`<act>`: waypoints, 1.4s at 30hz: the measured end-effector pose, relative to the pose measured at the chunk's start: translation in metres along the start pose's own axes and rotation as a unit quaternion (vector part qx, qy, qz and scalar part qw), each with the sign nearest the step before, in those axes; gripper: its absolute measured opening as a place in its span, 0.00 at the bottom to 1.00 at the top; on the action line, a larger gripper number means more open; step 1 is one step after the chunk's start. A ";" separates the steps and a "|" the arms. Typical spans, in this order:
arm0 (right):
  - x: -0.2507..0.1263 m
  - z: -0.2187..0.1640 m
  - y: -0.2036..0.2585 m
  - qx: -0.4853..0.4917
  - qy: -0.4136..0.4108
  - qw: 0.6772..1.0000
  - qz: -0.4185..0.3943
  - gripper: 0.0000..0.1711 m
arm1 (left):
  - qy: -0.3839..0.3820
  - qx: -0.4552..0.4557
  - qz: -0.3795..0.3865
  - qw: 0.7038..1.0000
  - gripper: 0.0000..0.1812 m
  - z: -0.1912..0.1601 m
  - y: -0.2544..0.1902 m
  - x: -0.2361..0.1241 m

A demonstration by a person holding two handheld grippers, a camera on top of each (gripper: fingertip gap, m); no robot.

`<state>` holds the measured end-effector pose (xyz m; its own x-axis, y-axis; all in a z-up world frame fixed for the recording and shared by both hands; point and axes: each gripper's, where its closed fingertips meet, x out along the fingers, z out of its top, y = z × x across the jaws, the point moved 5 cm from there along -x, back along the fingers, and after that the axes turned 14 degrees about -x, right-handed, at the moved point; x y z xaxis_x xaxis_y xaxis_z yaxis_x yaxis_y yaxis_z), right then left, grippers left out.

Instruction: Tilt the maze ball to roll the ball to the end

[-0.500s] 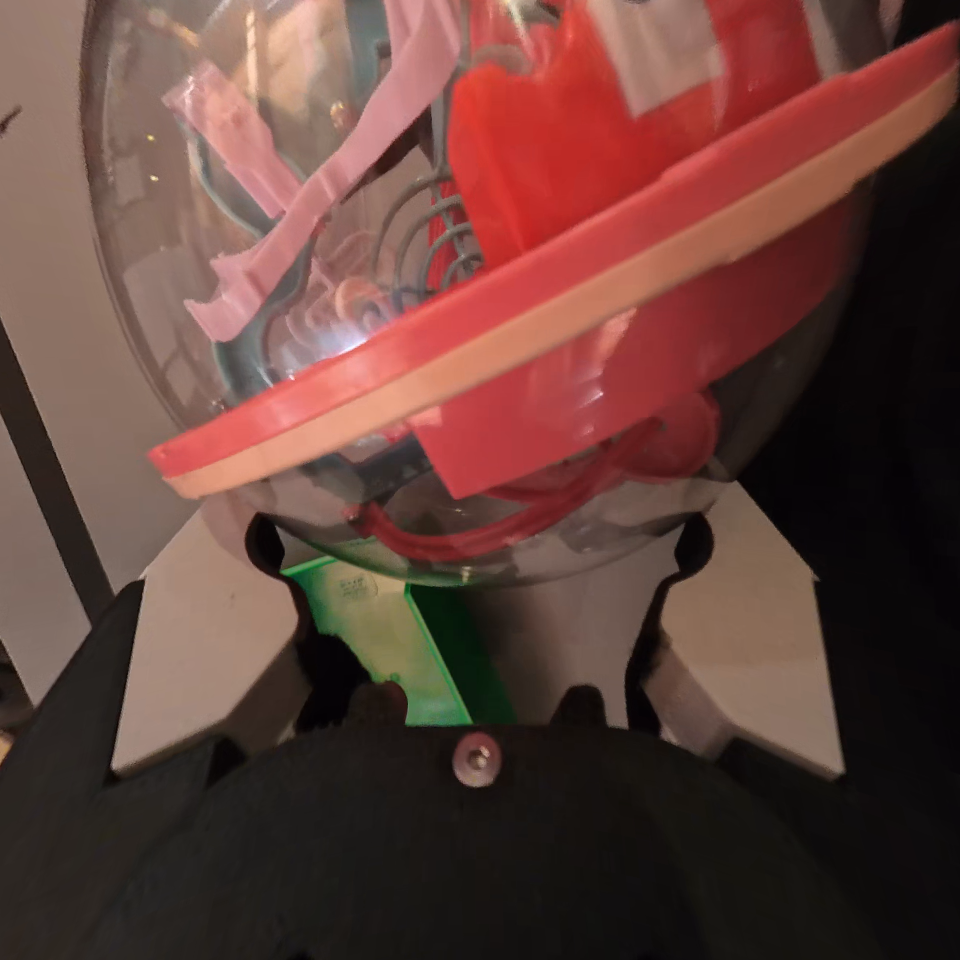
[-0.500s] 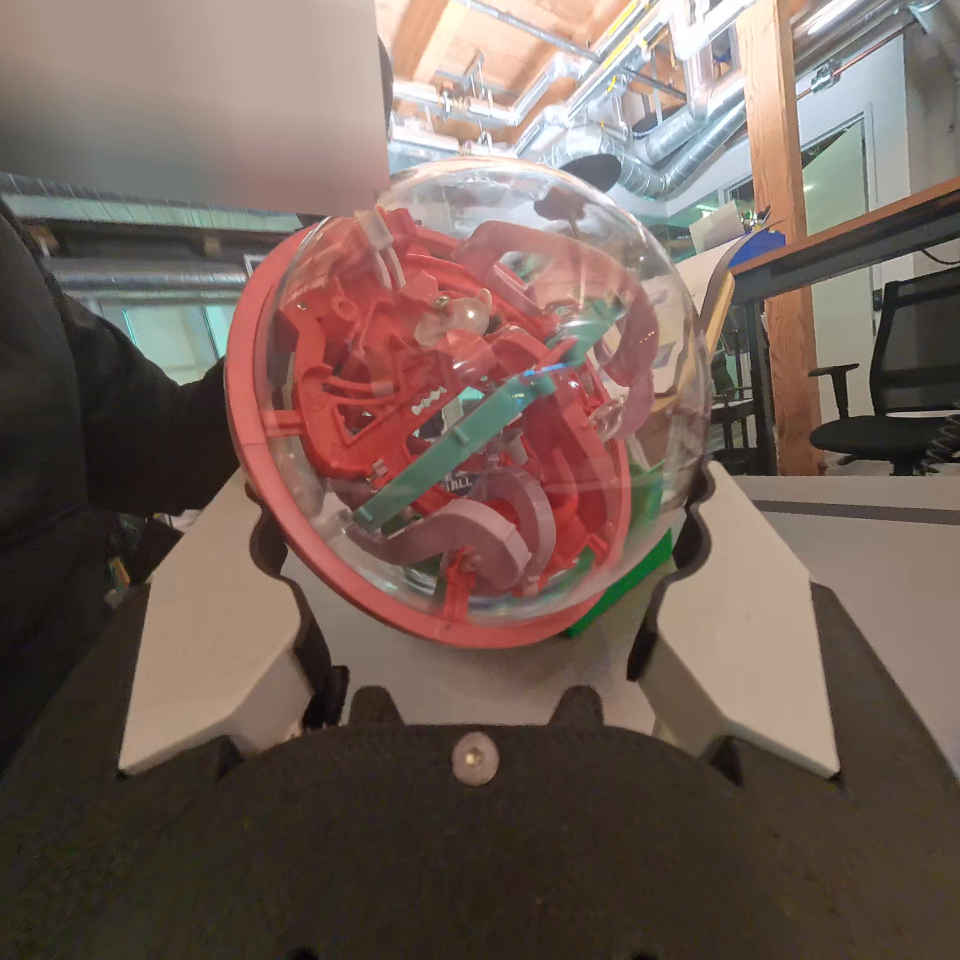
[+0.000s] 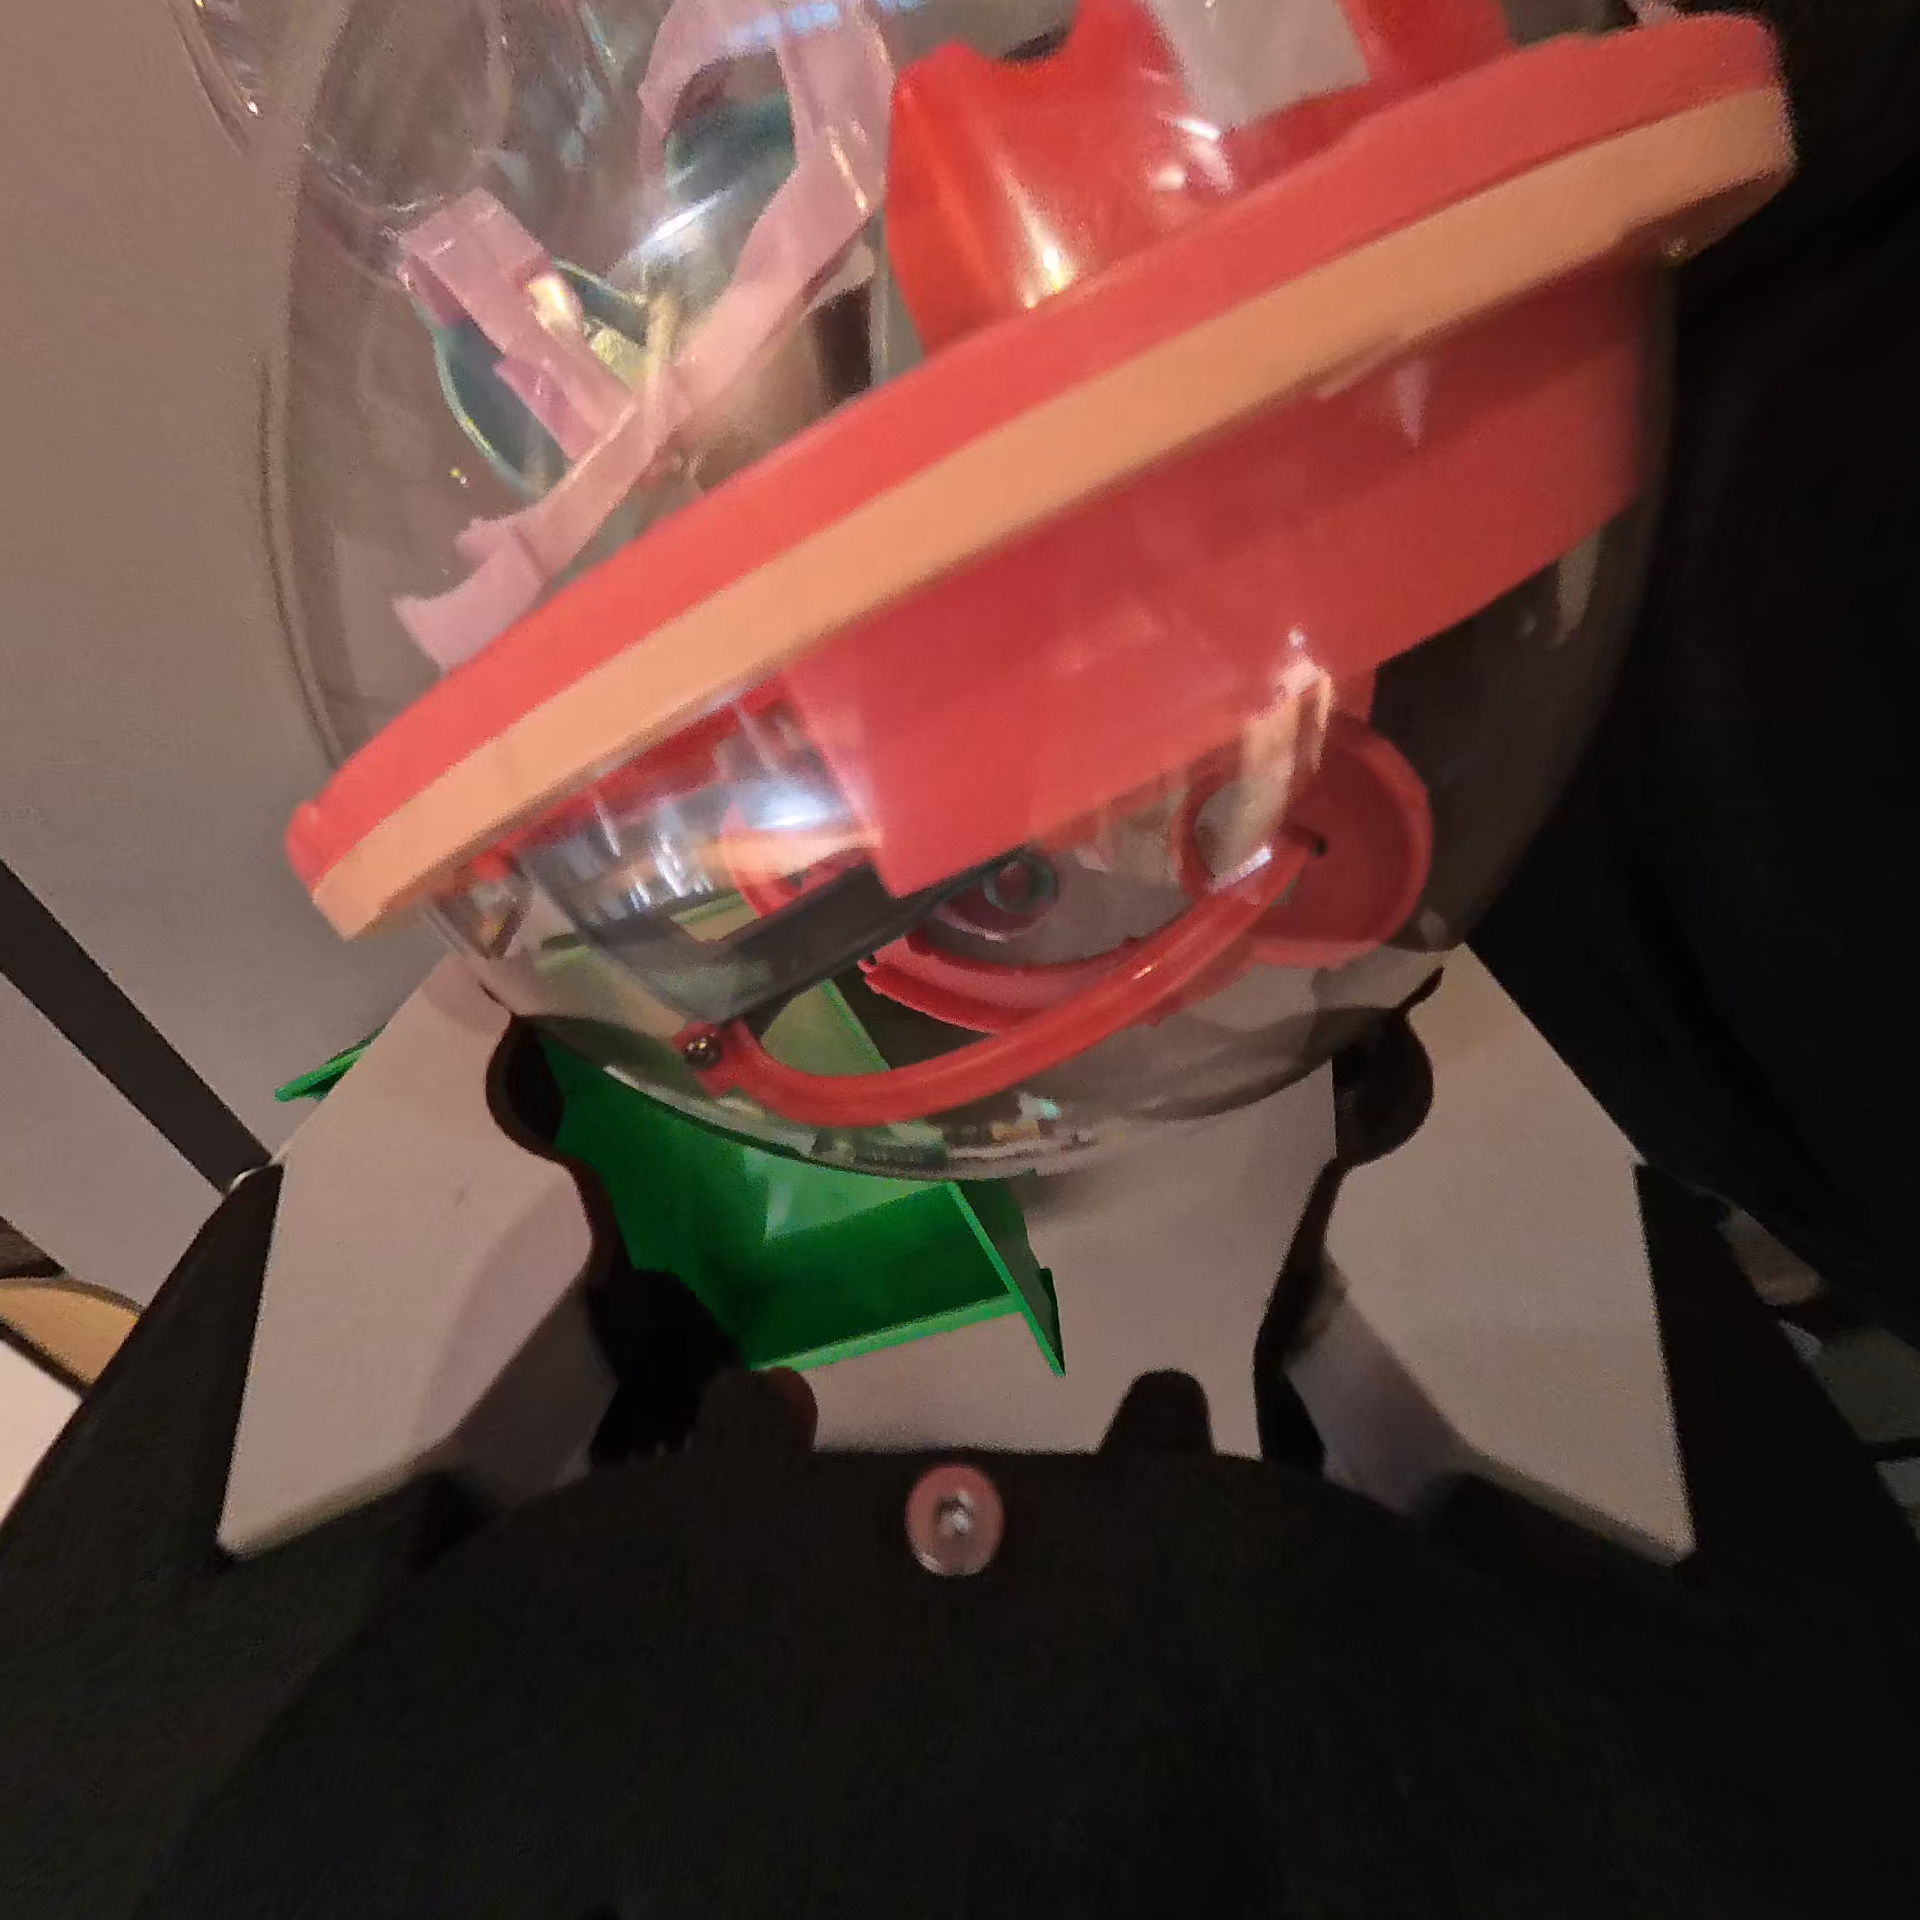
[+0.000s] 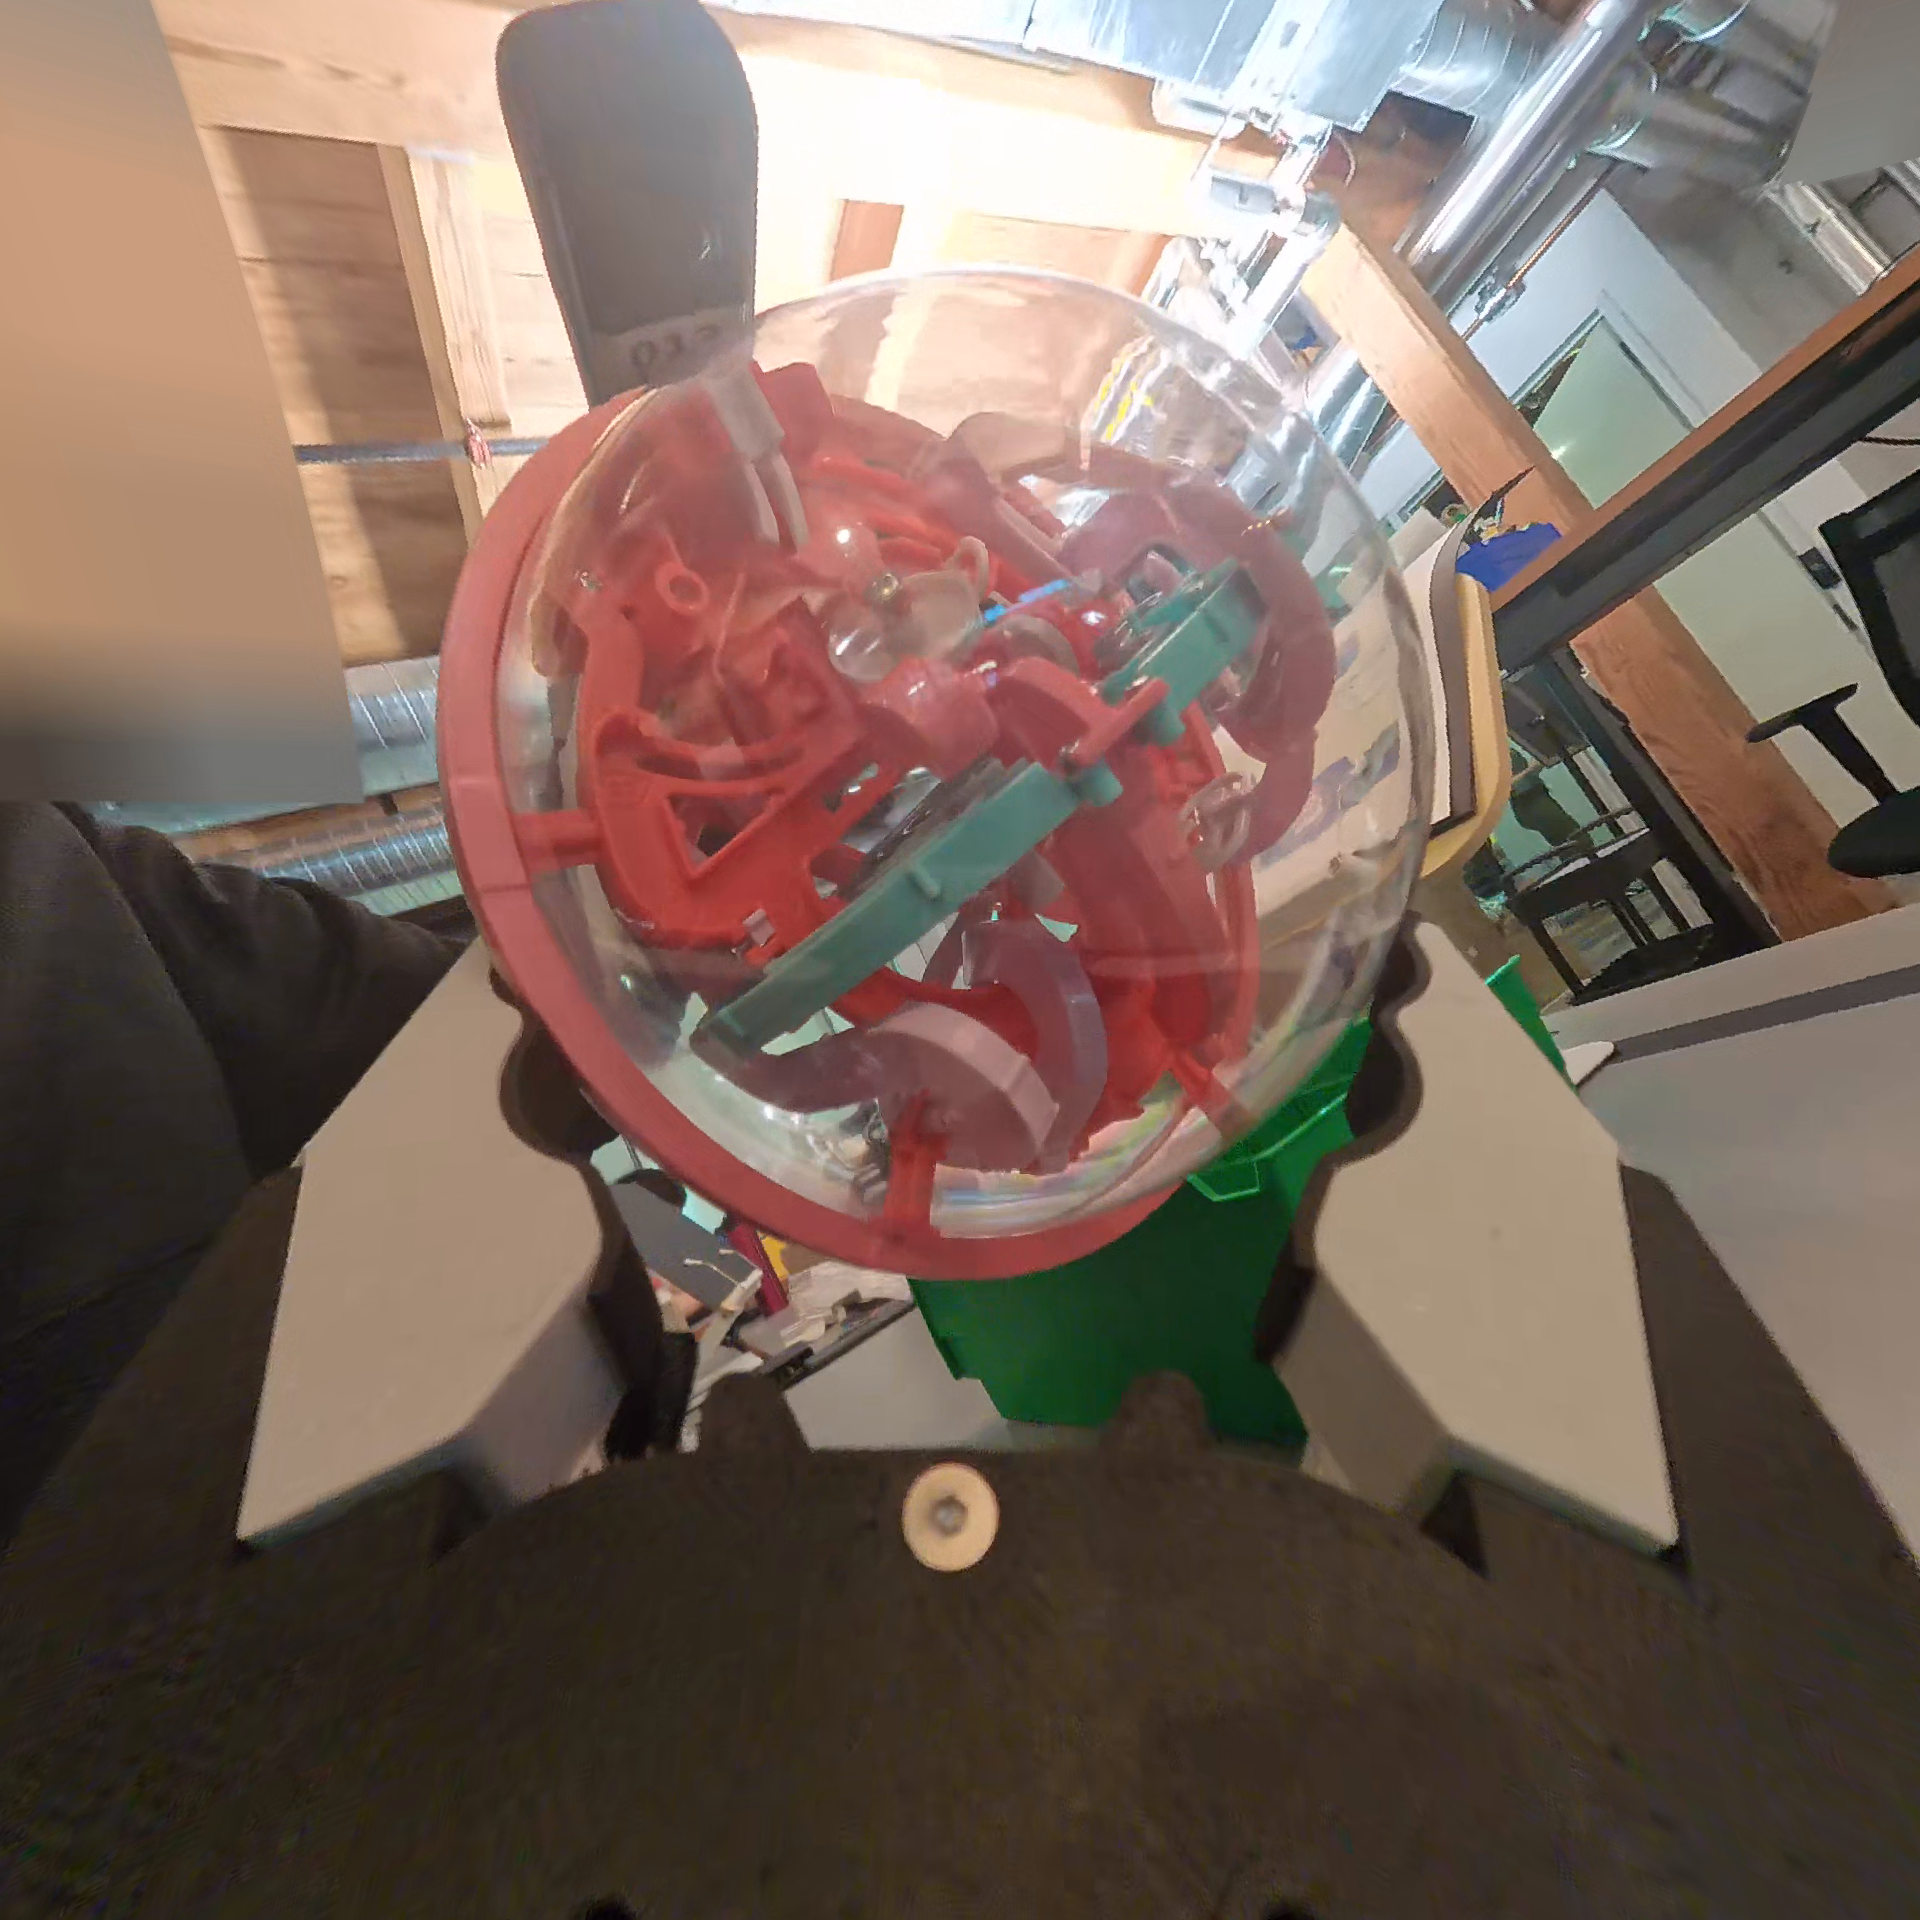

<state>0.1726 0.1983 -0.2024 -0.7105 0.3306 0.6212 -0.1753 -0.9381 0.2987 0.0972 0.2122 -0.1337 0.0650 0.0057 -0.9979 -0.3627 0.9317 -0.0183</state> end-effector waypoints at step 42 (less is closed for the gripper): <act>0.007 0.124 0.029 -0.624 0.235 0.745 0.041 0.88 | -0.397 0.206 0.316 0.836 0.85 0.058 0.003 -0.020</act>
<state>0.2472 0.1863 -0.0991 -0.8621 0.4691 0.1917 -0.4071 -0.4159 -0.8132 0.1489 0.2358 -0.1099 0.6388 0.6308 -0.4404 -0.2167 0.6968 0.6838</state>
